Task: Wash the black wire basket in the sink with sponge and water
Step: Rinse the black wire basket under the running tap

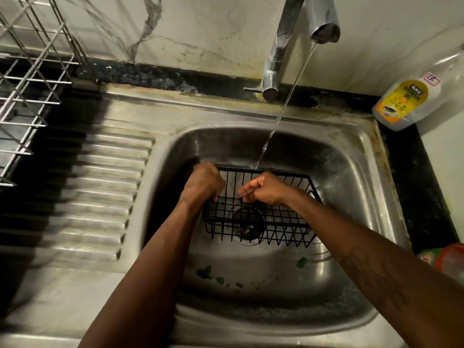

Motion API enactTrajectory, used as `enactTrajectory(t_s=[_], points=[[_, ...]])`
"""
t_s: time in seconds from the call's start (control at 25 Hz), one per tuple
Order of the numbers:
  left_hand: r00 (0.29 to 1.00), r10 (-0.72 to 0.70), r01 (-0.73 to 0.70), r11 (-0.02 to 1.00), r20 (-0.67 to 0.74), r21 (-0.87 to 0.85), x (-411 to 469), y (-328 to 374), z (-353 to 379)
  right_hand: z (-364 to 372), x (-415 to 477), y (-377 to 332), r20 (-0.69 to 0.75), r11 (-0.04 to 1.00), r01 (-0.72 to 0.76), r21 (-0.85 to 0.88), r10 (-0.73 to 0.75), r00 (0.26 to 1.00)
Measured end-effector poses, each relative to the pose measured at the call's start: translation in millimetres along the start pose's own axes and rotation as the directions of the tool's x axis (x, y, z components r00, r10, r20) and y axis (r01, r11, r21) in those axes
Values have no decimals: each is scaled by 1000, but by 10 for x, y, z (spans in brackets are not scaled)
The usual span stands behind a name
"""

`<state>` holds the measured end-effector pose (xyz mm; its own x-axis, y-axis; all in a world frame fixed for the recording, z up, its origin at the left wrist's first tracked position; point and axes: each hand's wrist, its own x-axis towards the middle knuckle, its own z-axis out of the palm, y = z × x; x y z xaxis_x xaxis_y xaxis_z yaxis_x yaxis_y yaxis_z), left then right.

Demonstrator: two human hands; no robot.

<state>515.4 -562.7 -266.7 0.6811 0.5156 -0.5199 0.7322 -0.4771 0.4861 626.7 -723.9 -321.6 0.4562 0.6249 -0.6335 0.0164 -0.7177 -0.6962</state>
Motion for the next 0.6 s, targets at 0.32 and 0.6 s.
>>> enactTrajectory(t_s=[0.32, 0.6], points=[[1000, 14, -14, 1000, -16, -25, -28, 6, 1, -5, -148, -110, -73, 867, 153, 474, -135, 988], [998, -35, 34, 999, 48, 21, -53, 108, 12, 8, -123, -70, -140, 895, 200, 398, -156, 978]])
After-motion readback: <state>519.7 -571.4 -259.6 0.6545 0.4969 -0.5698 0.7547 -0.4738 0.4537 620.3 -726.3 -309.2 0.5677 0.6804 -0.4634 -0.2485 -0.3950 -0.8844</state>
